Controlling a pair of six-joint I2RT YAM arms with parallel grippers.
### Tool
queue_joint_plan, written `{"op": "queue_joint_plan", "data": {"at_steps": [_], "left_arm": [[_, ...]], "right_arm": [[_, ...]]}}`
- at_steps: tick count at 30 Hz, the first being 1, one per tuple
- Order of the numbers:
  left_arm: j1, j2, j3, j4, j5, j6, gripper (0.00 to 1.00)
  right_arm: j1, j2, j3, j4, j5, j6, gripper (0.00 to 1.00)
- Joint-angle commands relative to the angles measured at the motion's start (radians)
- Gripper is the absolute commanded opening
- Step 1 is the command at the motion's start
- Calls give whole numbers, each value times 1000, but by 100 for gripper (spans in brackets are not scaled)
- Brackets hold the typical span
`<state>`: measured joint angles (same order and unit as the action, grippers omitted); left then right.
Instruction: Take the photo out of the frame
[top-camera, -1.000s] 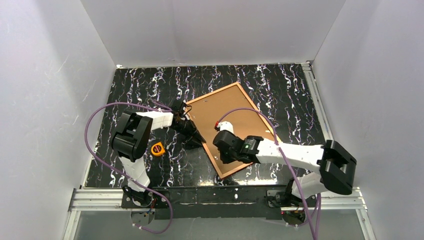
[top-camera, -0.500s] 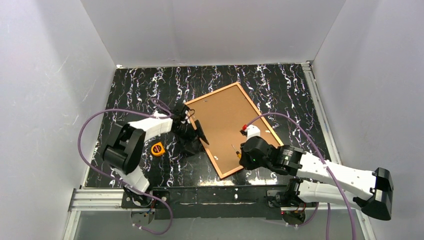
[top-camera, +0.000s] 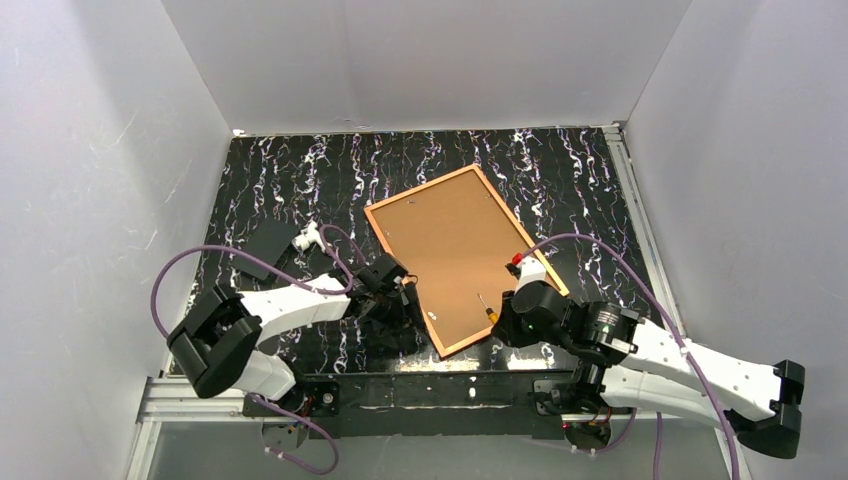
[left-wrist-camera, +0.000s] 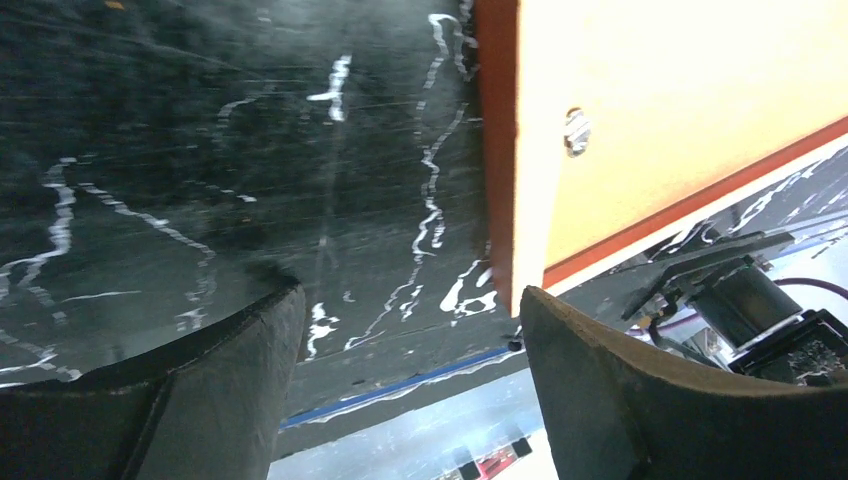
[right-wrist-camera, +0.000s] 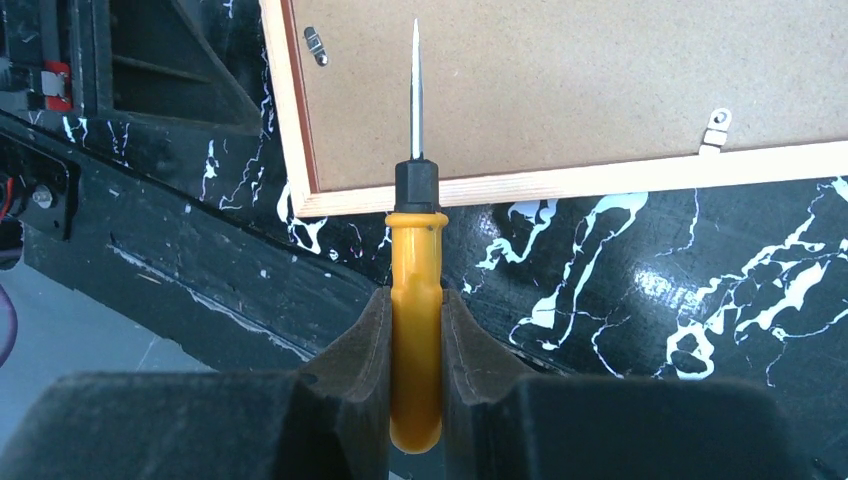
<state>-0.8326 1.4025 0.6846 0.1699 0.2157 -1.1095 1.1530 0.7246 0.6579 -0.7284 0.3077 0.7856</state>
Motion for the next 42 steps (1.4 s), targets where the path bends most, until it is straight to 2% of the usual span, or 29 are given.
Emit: {"op": "queue_joint_plan", "data": {"at_steps": [1, 6, 10, 12, 19, 22, 27, 29, 32, 38, 42], "left_arm": [[-61, 79, -27, 27, -97, -83, 79], [-128, 171, 29, 50, -128, -98, 82], [-162, 233, 90, -33, -165, -122, 78], [-172, 256, 112, -80, -186, -131, 71], [-186, 281, 147, -236, -281, -90, 35], [-185, 295, 214, -367, -332, 12, 17], [-142, 336, 309, -473, -331, 280, 8], [-99, 353, 336, -510, -309, 391, 0], [-37, 379, 376, -569, -302, 590, 0], [156, 448, 495, -646, -281, 837, 0], [174, 536, 645, -738, -373, 980, 0]], "right_arm": [[-3, -36, 4, -40, 9, 37, 1], [-2, -71, -1, -70, 3, 60, 1], [-3, -112, -17, -85, 1, 81, 1], [-3, -135, -22, -92, 2, 88, 1], [-3, -139, -25, -102, -4, 101, 1], [-2, -130, -26, -93, -9, 97, 1], [-3, -102, -14, -93, -7, 78, 1], [-3, -91, -10, -93, -3, 69, 1], [-3, -69, -5, -89, 3, 61, 1], [-3, -28, 1, -63, -9, 49, 1], [-3, -14, 10, -59, -21, 51, 1]]}}
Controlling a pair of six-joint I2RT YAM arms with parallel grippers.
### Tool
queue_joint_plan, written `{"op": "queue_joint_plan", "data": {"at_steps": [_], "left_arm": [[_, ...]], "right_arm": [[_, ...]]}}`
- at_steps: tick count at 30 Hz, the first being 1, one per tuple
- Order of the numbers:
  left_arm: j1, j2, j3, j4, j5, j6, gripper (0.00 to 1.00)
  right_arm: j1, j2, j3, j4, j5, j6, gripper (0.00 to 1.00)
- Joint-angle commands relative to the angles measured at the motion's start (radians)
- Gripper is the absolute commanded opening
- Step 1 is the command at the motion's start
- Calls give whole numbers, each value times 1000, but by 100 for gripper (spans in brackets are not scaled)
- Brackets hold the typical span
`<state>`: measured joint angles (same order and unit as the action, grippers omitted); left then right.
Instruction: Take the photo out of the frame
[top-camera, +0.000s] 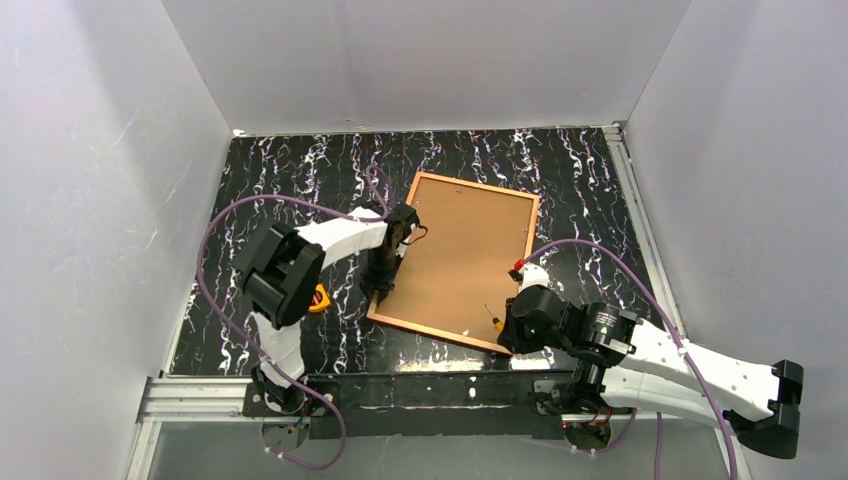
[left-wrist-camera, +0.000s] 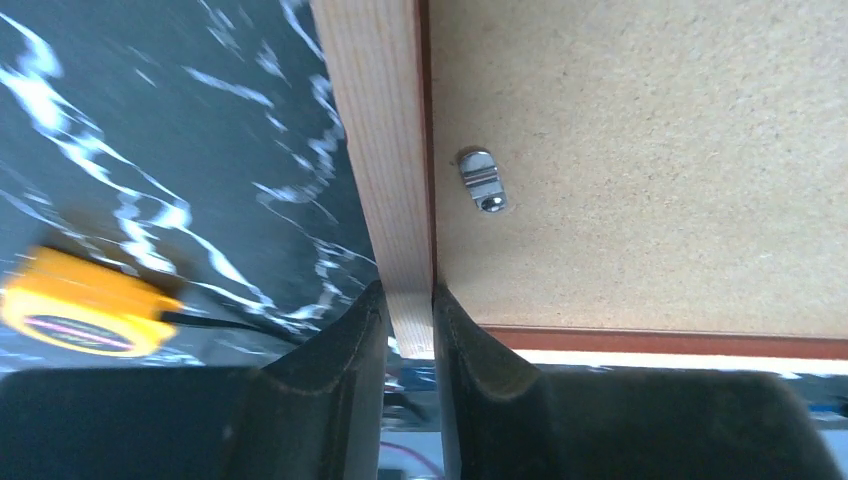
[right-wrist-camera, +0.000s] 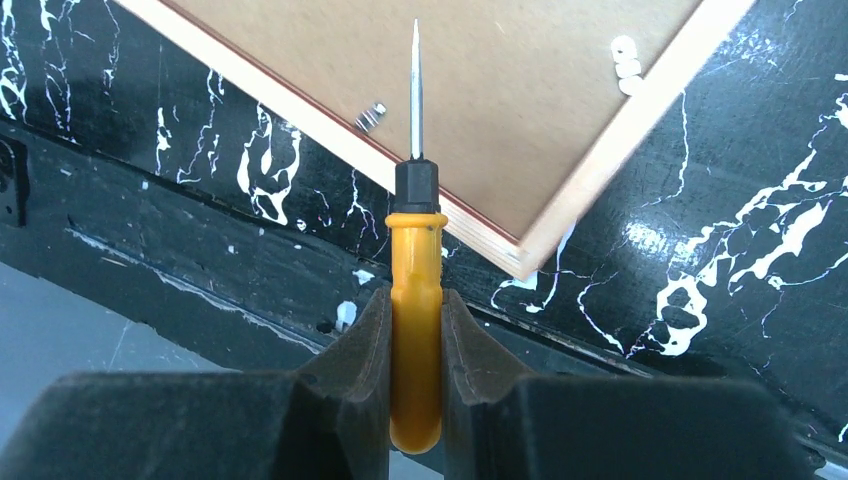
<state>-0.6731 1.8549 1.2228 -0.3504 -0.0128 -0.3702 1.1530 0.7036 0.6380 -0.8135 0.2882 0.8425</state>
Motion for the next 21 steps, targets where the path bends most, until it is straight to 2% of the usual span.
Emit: {"op": "queue_joint_plan", "data": {"at_steps": [1, 3, 5, 7, 9, 12, 15, 18, 21], "left_arm": [[16, 97, 139, -231, -149, 256, 0], [16, 99, 169, -230, -149, 266, 1], [18, 90, 186, -233, -165, 245, 13], [29, 68, 194, -242, -169, 205, 29], [38, 39, 188, -251, -166, 160, 42], [48, -35, 155, -270, -192, 71, 51], [58, -151, 78, -264, -190, -56, 63], [64, -279, -20, -225, -128, -199, 73], [65, -393, -127, -210, -92, -445, 77]], "right_arm": [[-2, 8, 32, 26, -2, -6, 1], [-3, 7, 31, 33, -3, -5, 1], [-3, 7, 29, 40, 3, -7, 1], [-2, 12, 31, 40, 12, -8, 1], [-3, 20, 38, 39, 18, -9, 1], [-2, 24, 46, 32, 18, -8, 1], [-2, 11, 40, 26, 20, -7, 1], [-3, -5, 27, 25, 20, -14, 1], [-4, -7, 25, 15, 24, -19, 1]]}}
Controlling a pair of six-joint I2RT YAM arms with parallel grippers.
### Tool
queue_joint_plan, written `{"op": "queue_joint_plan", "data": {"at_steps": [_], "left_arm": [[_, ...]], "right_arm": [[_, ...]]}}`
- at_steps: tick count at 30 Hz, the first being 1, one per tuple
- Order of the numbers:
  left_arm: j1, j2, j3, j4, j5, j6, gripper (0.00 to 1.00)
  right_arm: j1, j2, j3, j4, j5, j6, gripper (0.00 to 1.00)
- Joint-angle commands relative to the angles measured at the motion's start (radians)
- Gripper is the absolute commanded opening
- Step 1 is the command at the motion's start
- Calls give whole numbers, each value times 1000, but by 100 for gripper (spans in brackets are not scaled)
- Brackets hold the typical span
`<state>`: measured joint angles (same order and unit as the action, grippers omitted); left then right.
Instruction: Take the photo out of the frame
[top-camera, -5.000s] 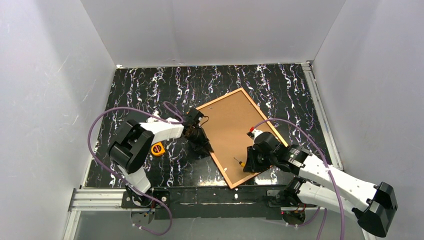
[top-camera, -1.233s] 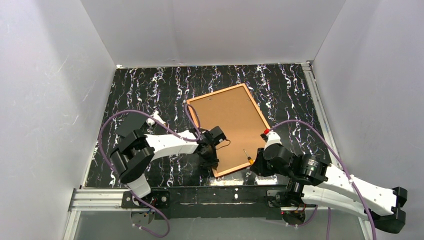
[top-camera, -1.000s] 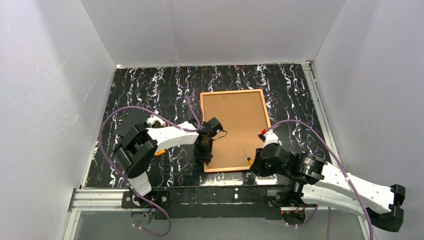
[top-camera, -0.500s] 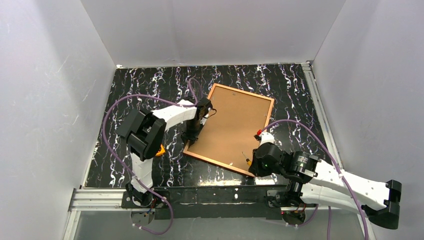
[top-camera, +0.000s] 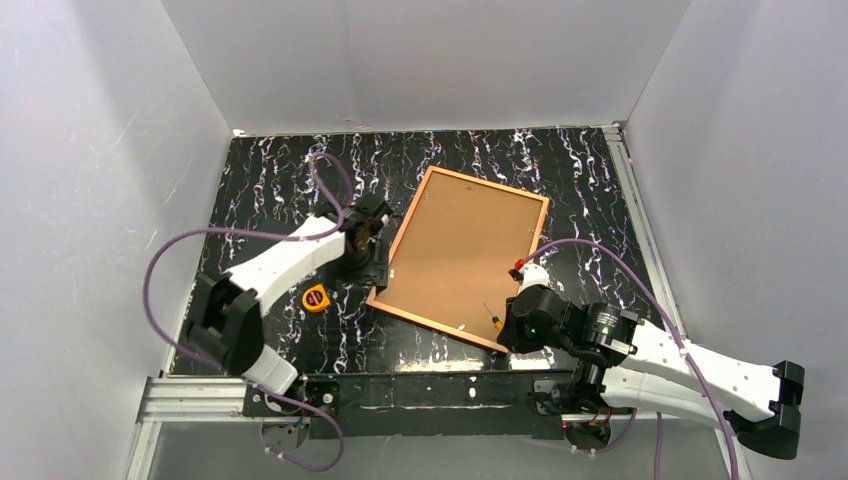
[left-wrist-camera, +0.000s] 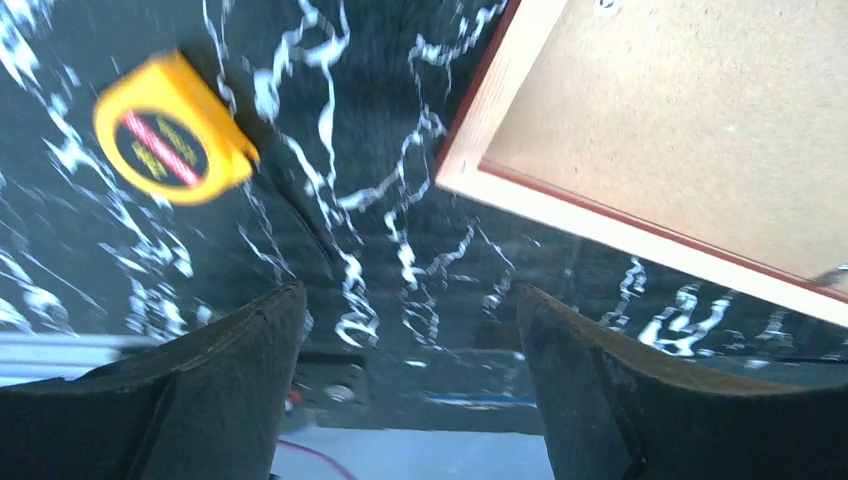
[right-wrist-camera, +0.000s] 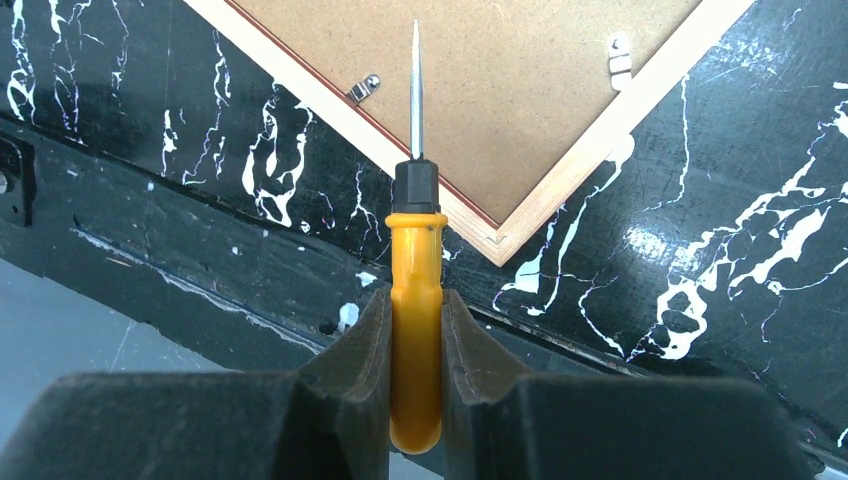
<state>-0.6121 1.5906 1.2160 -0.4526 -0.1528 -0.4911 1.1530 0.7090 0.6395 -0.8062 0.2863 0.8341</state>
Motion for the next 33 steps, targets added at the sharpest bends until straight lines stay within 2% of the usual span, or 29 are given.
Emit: {"op": "queue_joint_plan", "data": {"at_steps": [1, 4, 7, 9, 11, 16, 21, 25, 33], "left_arm": [[6, -162, -166, -93, 73, -410, 76], [11, -278, -328, 14, 132, -661, 74], [9, -364, -514, 246, 229, -880, 79], [7, -375, -601, 397, 265, -981, 83], [-12, -365, -626, 444, 272, -1038, 86], [-150, -343, -660, 514, 101, -1164, 89], [-292, -264, -688, 615, -78, -1340, 87], [-359, -190, -668, 573, -174, -1454, 76], [-411, -68, -610, 426, -220, -1587, 49]], "right_arm": [[-3, -12, 24, 8, 27, -12, 1], [-3, -7, 23, 20, 25, -10, 1], [-3, 1, 20, 45, 13, -10, 1], [-5, 12, 20, 60, 4, -9, 1], [-3, 21, 19, 70, -2, -10, 1], [-4, 33, 19, 76, -8, -9, 1], [-3, 24, 21, 72, -6, -7, 1], [-4, 20, 14, 68, -4, -4, 1], [-3, 21, 4, 70, -11, 3, 1]]}}
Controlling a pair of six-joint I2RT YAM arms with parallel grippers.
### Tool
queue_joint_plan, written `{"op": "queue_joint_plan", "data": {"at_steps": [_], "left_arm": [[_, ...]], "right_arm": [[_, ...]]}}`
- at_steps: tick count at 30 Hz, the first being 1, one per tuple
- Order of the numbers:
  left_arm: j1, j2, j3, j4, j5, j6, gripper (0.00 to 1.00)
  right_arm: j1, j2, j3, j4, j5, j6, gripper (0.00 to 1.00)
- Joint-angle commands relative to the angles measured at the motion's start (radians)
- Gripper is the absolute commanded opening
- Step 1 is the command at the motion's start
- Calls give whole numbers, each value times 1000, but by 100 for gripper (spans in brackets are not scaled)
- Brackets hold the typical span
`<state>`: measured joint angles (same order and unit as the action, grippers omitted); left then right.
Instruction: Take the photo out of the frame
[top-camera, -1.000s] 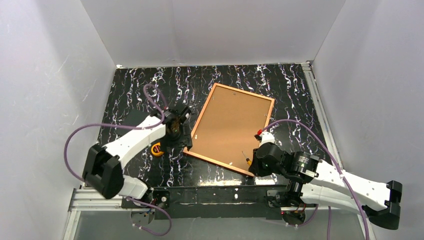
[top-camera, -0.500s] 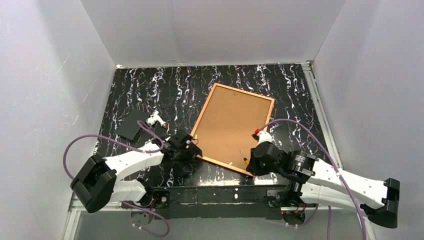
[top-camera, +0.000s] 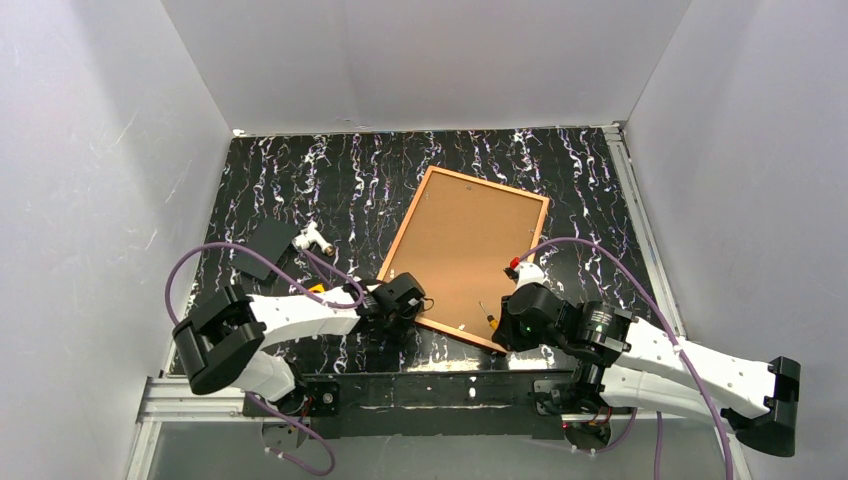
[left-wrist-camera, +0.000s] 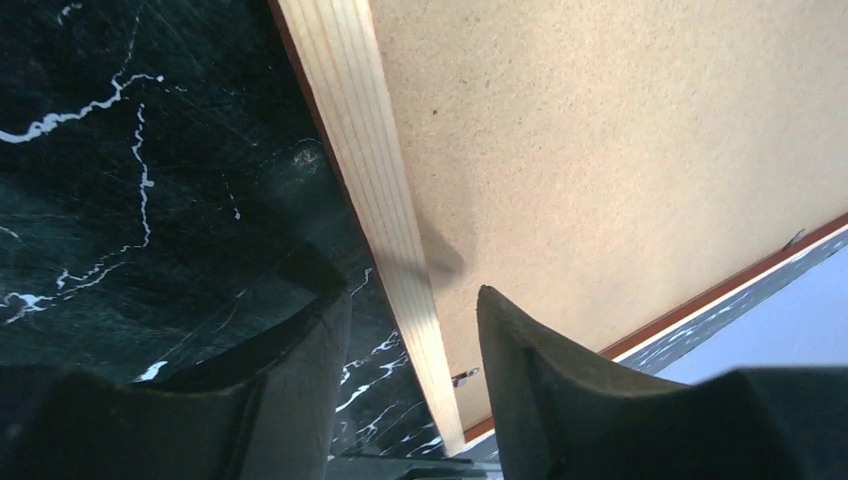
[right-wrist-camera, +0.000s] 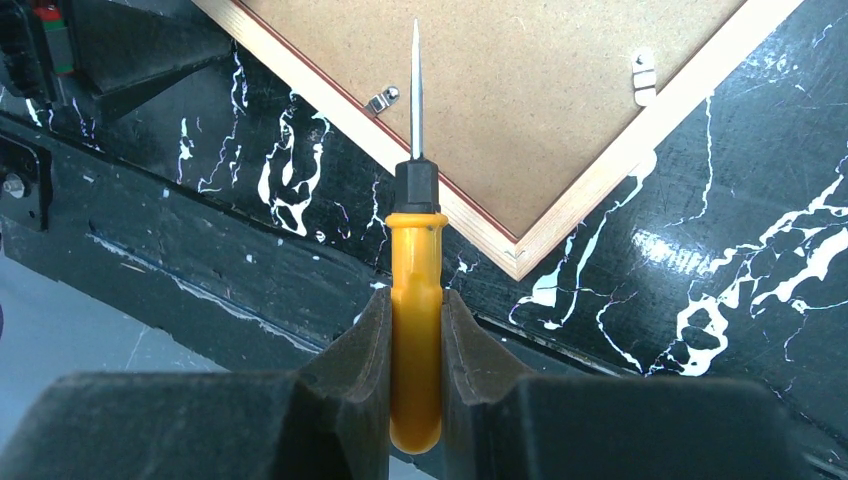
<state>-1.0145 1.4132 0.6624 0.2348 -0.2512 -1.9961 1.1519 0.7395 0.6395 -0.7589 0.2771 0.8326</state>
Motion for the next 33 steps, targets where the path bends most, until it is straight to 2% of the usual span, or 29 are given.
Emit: {"op": "queue_joint_plan", "data": {"at_steps": [1, 5, 6, 8, 9, 12, 14, 17, 20, 24, 27, 33], "left_arm": [[-9, 119, -61, -261, -122, -85, 46], [-8, 96, -62, -332, -189, 12, 24], [-7, 82, -55, -365, -219, 80, 20], [6, 58, -46, -403, -278, 208, 4], [30, 51, -50, -395, -287, 295, 0], [164, 52, -79, -279, -195, 602, 0], [280, 70, -68, -173, -44, 810, 0], [364, 105, -1, -178, 103, 1038, 0], [418, 139, 57, -201, 172, 1200, 0], [522, 241, 104, -120, 370, 1292, 0], [594, 342, 173, -135, 504, 1261, 0], [625, 385, 169, -94, 549, 1143, 0]], "right_arm": [[-2, -9, 2, 25, -2, 4, 1], [-3, -4, -6, 29, -3, 2, 1], [-2, -1, -6, 30, -4, 1, 1], [-3, 7, -9, 32, -8, -3, 1], [-3, 10, -11, 36, -9, -6, 1], [-3, 29, -18, 50, -19, -12, 1], [-2, 45, -17, 61, -32, -18, 1], [-2, 77, -20, 100, -84, -51, 1], [-1, 138, -23, 175, -173, -109, 1], [6, 257, 6, 264, -255, -144, 1], [19, 367, 61, 273, -250, -134, 1], [54, 504, 140, 285, -220, -86, 1]]}}
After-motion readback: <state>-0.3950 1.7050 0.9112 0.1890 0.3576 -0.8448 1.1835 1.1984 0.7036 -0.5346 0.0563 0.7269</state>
